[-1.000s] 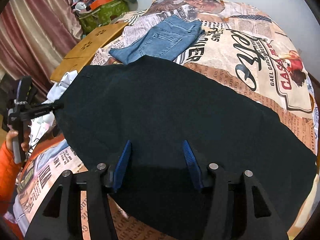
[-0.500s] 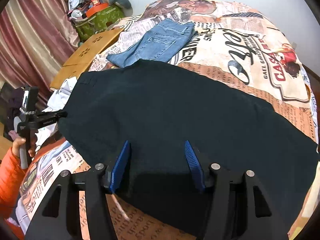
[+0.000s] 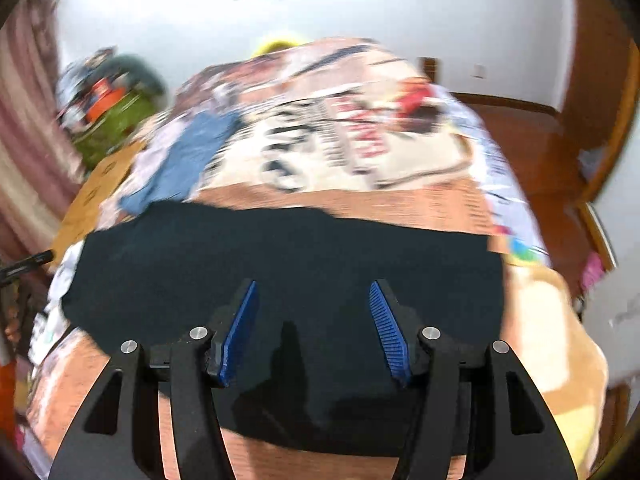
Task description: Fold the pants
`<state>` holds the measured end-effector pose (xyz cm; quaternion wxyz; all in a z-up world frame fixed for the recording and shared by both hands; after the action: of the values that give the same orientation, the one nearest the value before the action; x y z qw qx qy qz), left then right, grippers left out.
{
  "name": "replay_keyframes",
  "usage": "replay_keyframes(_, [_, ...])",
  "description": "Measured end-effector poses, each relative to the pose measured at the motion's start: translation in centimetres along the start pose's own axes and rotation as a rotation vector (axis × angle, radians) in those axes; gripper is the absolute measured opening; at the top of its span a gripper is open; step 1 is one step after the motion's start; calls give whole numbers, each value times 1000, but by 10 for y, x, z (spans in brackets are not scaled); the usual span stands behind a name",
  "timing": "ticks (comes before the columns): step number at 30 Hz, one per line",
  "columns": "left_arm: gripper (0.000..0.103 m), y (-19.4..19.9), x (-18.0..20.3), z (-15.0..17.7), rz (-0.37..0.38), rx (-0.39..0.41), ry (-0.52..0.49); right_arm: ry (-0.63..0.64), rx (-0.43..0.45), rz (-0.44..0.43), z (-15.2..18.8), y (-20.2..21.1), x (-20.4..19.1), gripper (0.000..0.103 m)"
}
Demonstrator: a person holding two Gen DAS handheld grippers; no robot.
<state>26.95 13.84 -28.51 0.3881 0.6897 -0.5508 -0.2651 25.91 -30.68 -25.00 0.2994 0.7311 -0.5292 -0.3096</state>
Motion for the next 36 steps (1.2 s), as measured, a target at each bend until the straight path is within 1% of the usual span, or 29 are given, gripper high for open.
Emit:
replay_keyframes(3, [79, -2, 32, -5, 11, -7, -57, -55, 8, 71, 4, 3, 44, 54])
replay_keyframes(6, [79, -10, 66, -8, 27, -15, -115, -83, 0, 115, 7, 0, 76, 54])
replay_keyframes(9, [79, -20, 91, -10, 48, -33, -142, -112, -11, 133, 10, -10, 100, 54])
replay_keyframes(13, [79, -37, 116, -5, 68, -67, -174, -132, -9, 129, 8, -23, 118, 54])
replay_keyframes(15, [79, -46, 126, -2, 66, -82, -190, -126, -13, 120, 6, -28, 122, 54])
replay_keyframes(17, [79, -55, 132, 1, 67, -100, -197, -115, -18, 116, 3, -34, 125, 51])
replay_keyframes(20, [79, -69, 138, 9, 78, -135, -192, -95, -46, 122, 4, -47, 129, 41])
replay_keyframes(22, [79, -76, 141, 14, 80, -157, -191, -90, -52, 120, 6, -54, 131, 32])
replay_keyframes(23, [79, -80, 142, 19, 75, -170, -197, -87, -42, 118, 6, -54, 130, 29])
replay_keyframes(24, [79, -81, 143, 21, 70, -172, -204, -86, -28, 116, 6, -53, 130, 23])
replay_keyframes(26, [79, -81, 144, 23, 62, -163, -214, -86, -9, 121, 5, -50, 128, 18])
replay_keyframes(29, [79, -79, 145, 22, 55, -150, -228, -71, 3, 143, 2, -49, 125, 15])
replay_keyframes(31, [80, -80, 145, 23, 56, -151, -224, -55, 22, 163, -2, -44, 123, 10])
replay_keyframes(36, [80, -82, 145, 24, 64, -155, -211, -22, 111, 200, -23, -22, 117, 9])
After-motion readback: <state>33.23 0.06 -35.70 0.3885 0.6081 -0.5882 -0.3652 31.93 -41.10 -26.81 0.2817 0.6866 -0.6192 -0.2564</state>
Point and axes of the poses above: each gripper's, at about its wrist camera, not at the fingertips, and y roughly against the way its jaws point, x to its right, z to its underside, the point moved 10 cm from there along -y, roughly the way its jaws point, and after that the axes turned 4 degrees about y, right-handed, at the moved point
